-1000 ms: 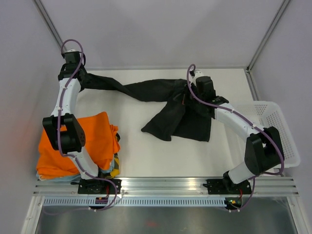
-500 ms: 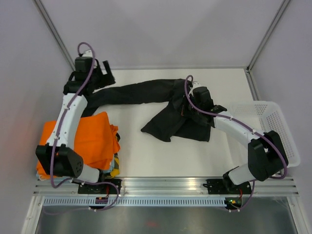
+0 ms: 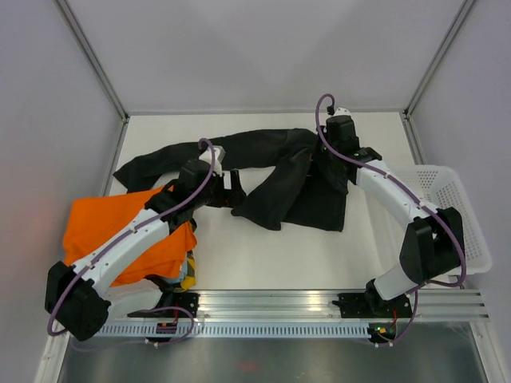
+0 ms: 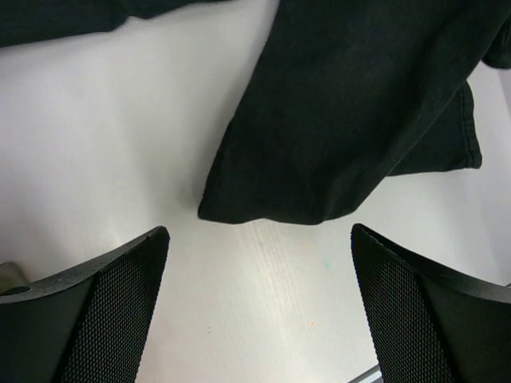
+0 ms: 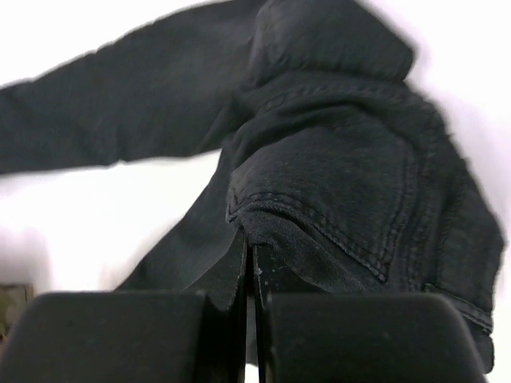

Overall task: Fold and stack the trousers
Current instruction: Flatten the trousers out

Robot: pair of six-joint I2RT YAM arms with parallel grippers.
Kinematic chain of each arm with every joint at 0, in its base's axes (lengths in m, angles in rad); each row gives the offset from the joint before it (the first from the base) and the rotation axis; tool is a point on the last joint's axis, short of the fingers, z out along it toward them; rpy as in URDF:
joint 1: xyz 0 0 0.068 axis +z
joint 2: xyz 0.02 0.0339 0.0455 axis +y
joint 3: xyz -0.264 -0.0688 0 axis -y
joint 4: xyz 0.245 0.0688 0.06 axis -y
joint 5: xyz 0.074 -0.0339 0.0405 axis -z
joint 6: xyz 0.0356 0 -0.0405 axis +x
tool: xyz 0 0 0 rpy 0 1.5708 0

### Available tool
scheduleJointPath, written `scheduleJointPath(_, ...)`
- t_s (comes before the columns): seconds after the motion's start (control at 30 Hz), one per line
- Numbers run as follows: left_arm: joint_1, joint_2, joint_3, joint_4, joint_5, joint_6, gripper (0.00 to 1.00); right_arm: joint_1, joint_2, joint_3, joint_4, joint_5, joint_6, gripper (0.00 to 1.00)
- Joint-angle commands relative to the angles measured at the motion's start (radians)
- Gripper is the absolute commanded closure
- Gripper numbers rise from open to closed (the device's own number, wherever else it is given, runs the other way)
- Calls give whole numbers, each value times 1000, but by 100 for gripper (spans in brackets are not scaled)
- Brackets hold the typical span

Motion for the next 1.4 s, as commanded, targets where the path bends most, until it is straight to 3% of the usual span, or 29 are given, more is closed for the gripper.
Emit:
scheduleJointPath(0.0,-84,73,2,132,-54,-67,1,-44,-5,85,0,27,-16,100)
scheduleJointPath(0.27,-195,370,52,192,-181,-204,2,-118,29,160,5,37,-36,100)
scheduleJointPath(0.5,-242,484,65,219,-218,-219,3,-150,93,216,-15,6,-59,100)
scheduleJointPath(0.67,-242,444,39,218,-229,-175,3,-181,122,234,-18,12,-68,100)
scheduleJointPath(0.93,-244,271,-98,337,-217,69,4,-208,159,280,-24,-22,-74,100)
scheduleJointPath(1.17,-241,367,-106,360,-281,66,5,-211,199,323,-47,-98,-76,100)
scheduleJointPath(1.37,-241,401,-116,401,-232,68,9,-224,202,338,-55,-50,-111,100)
